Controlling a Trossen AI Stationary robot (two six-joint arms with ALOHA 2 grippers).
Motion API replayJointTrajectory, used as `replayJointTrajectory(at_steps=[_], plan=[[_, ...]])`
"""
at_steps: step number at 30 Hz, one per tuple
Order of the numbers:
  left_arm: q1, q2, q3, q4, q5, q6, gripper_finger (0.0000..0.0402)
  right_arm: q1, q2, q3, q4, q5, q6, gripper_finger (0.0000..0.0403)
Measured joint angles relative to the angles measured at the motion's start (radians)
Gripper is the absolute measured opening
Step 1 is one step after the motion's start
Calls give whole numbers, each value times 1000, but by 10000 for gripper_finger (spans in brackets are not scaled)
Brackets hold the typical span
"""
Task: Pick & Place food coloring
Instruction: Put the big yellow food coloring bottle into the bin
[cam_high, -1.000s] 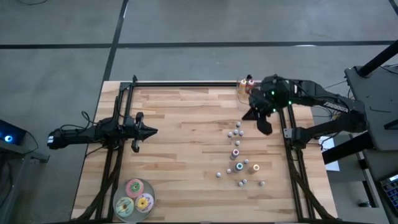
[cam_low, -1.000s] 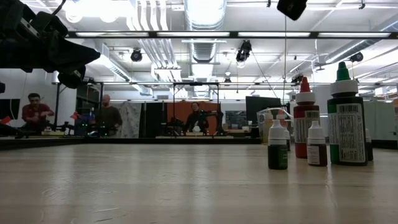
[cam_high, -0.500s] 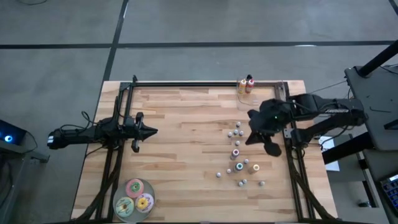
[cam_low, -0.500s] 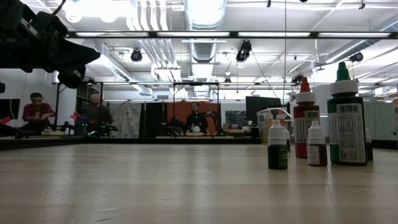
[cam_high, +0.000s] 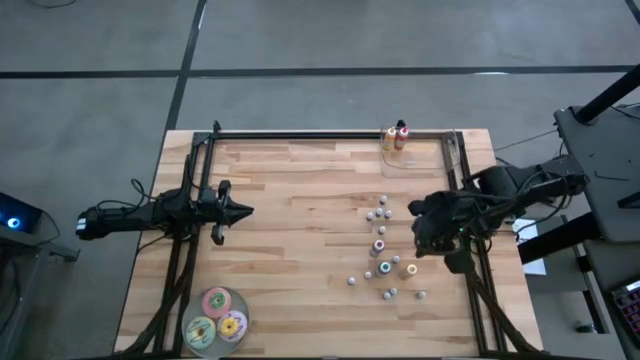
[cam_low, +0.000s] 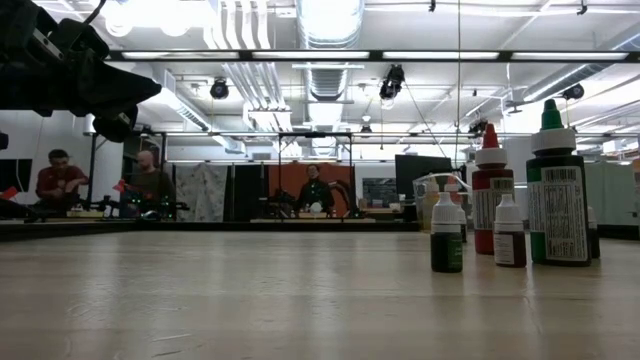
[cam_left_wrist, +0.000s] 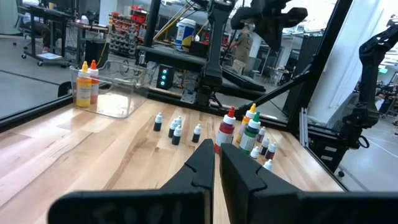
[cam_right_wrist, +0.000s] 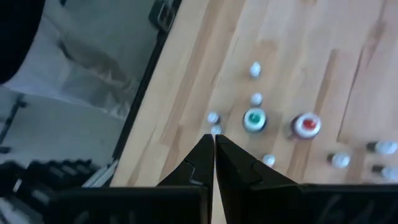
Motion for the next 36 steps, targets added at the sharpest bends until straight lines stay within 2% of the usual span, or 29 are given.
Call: replayJointTrajectory(at_steps=[3,7,15,21,36], plan=[[0,0,0,0,0,0,0,20,0,-5,-22,9,30,9],[0,0,0,0,0,0,0,63,0,-26,-54,75,68,9],[0,0,0,0,0,0,0,136,0,-104,-66,112,79,20],[0,0,0,0,0,0,0,174,3,-147,-62,180,83,57],[0,0,0,0,0,0,0,193,105,-152,-61,212,69,167]])
